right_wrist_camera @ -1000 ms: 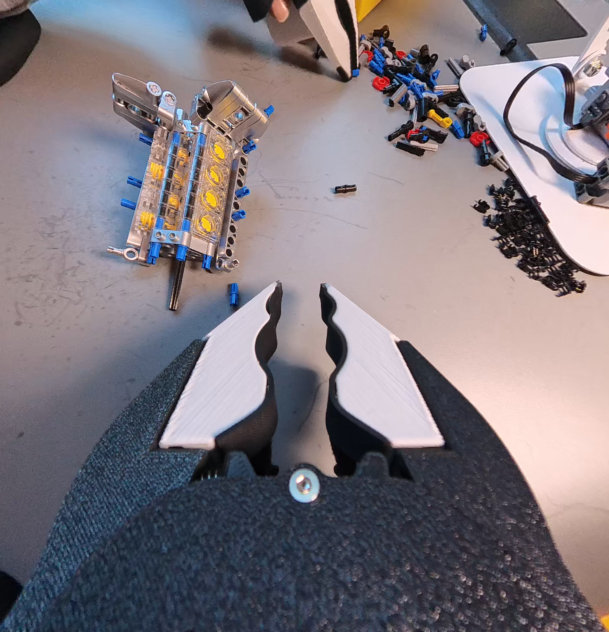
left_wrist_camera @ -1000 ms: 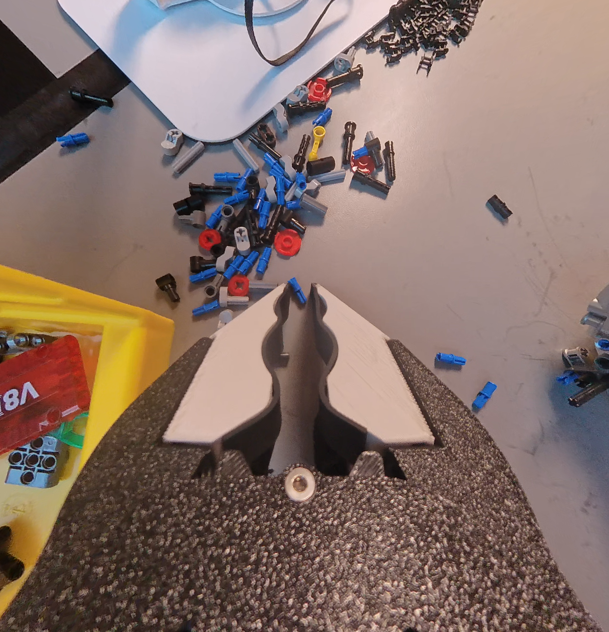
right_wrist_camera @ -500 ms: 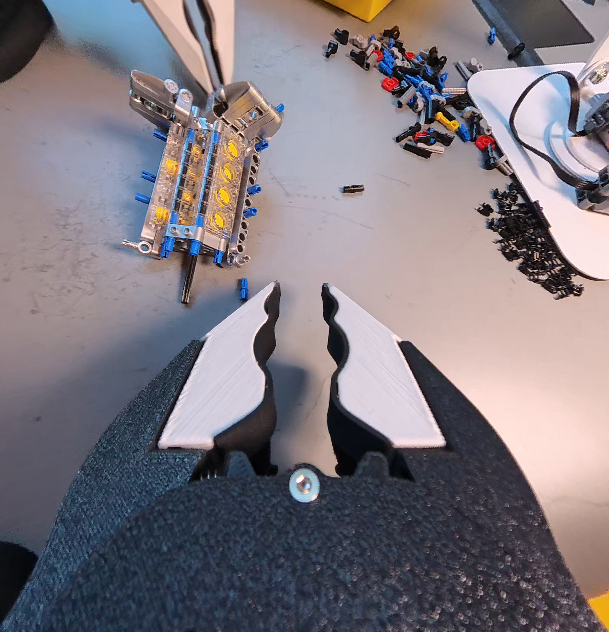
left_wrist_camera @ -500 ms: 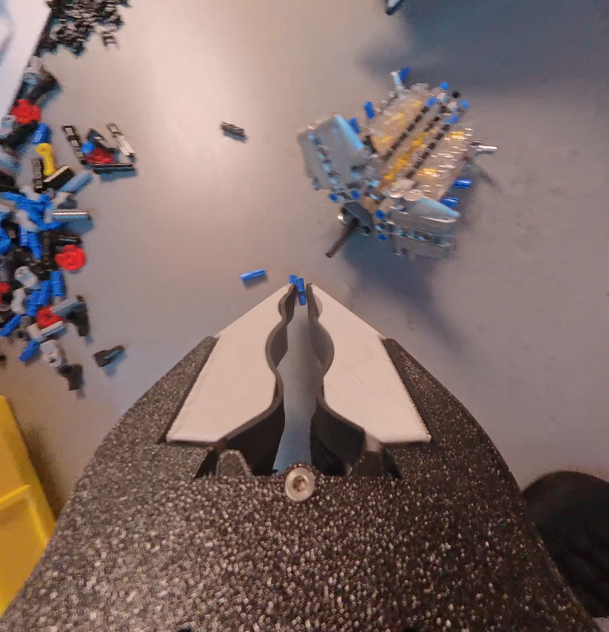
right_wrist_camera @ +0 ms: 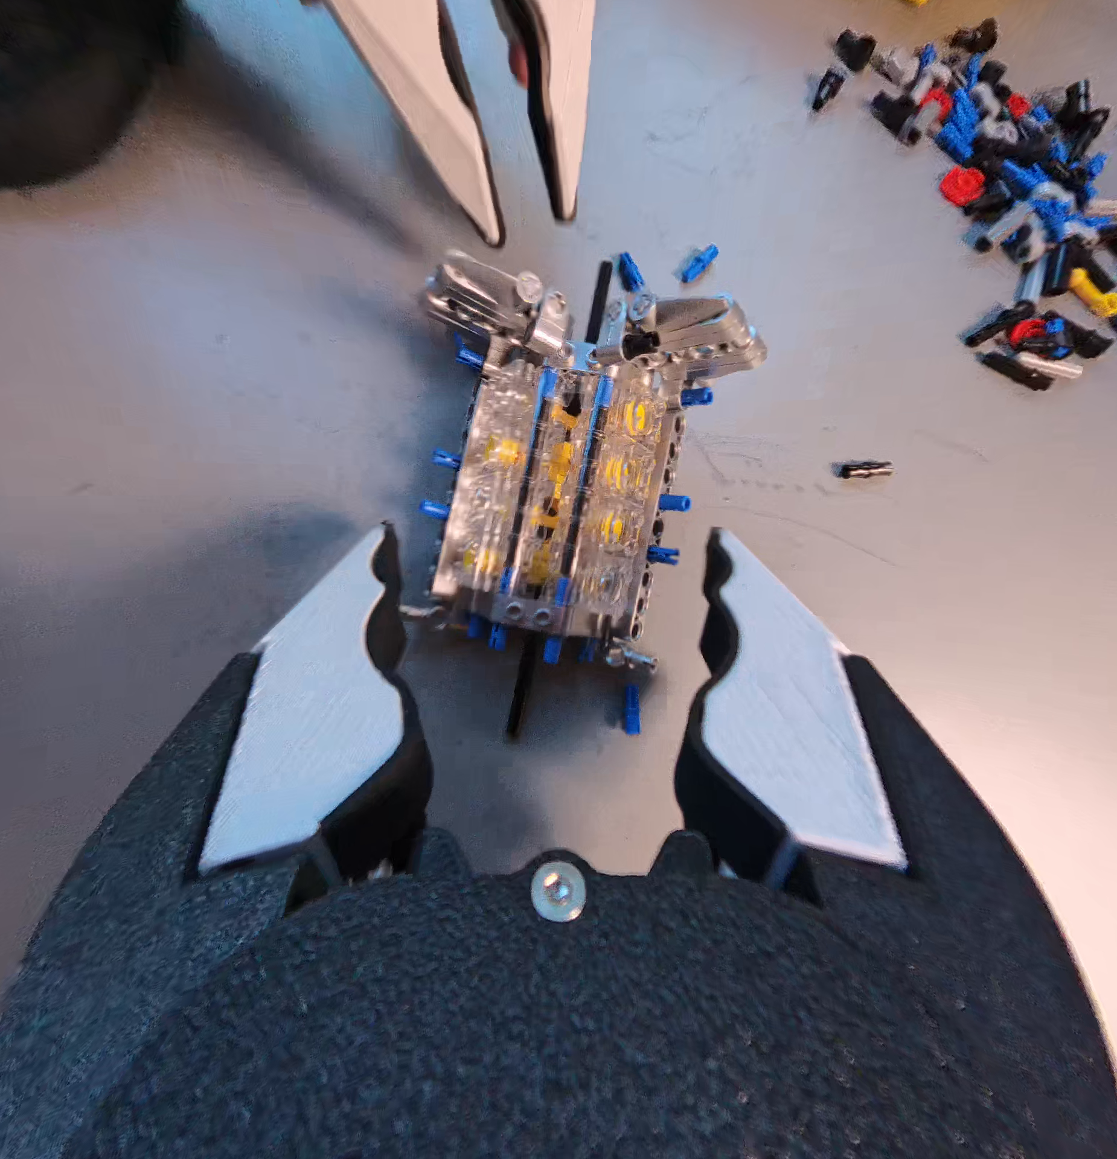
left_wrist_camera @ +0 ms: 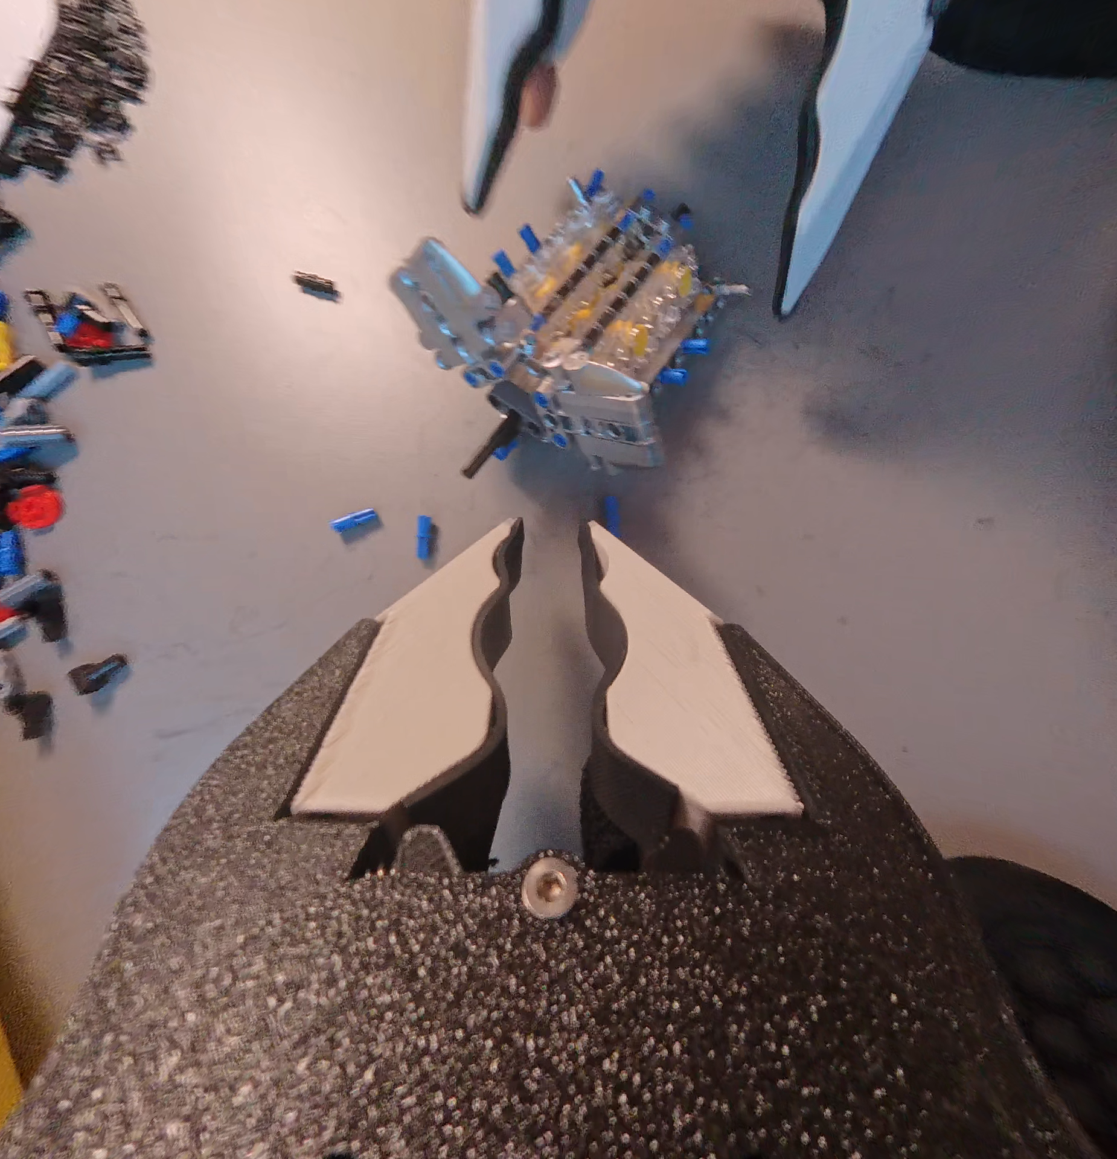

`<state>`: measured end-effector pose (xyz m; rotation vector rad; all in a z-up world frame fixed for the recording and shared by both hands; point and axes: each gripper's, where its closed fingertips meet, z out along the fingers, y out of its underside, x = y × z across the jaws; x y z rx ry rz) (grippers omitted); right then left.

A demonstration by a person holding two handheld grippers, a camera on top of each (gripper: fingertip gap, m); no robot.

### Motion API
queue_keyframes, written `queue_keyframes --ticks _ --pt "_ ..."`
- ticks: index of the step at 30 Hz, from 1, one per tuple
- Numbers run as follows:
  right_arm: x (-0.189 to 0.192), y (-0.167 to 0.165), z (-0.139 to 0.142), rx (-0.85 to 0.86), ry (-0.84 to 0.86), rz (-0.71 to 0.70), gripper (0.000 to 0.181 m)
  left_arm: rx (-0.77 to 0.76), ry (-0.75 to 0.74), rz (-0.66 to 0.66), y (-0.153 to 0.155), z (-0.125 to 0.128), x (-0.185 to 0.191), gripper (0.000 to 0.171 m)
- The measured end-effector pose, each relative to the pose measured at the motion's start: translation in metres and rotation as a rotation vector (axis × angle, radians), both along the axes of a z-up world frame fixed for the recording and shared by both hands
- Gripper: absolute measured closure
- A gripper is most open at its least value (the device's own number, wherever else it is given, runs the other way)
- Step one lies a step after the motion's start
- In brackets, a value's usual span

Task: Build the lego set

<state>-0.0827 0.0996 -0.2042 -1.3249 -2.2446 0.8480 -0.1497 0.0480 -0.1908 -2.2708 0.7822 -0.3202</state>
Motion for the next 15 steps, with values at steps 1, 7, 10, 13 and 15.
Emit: queue_keyframes --ticks 1,7,10,13,15 --pt "-0.004 0.001 -0.005 0.025 -0.011 -0.024 0.100 0.032 -0.005 0.043 0.005 0.004 -0.008 0.155" --pt "-0.013 0.009 0.009 0.015 0.005 0.032 0.116 0.112 -0.029 0.187 0.020 0.009 -0.040 0.155" --pt "-0.018 0.034 0.010 0.036 -0.035 0.018 0.117 0.112 -0.039 0.200 0.023 0.007 -0.043 0.155" --pt "-0.019 0.049 0.012 0.033 -0.090 0.068 0.117 0.100 -0.035 0.199 0.024 0.000 -0.042 0.155" --pt "-0.016 0.058 0.013 0.020 -0.147 0.103 0.117 0.092 -0.030 0.194 0.024 -0.003 -0.041 0.155"
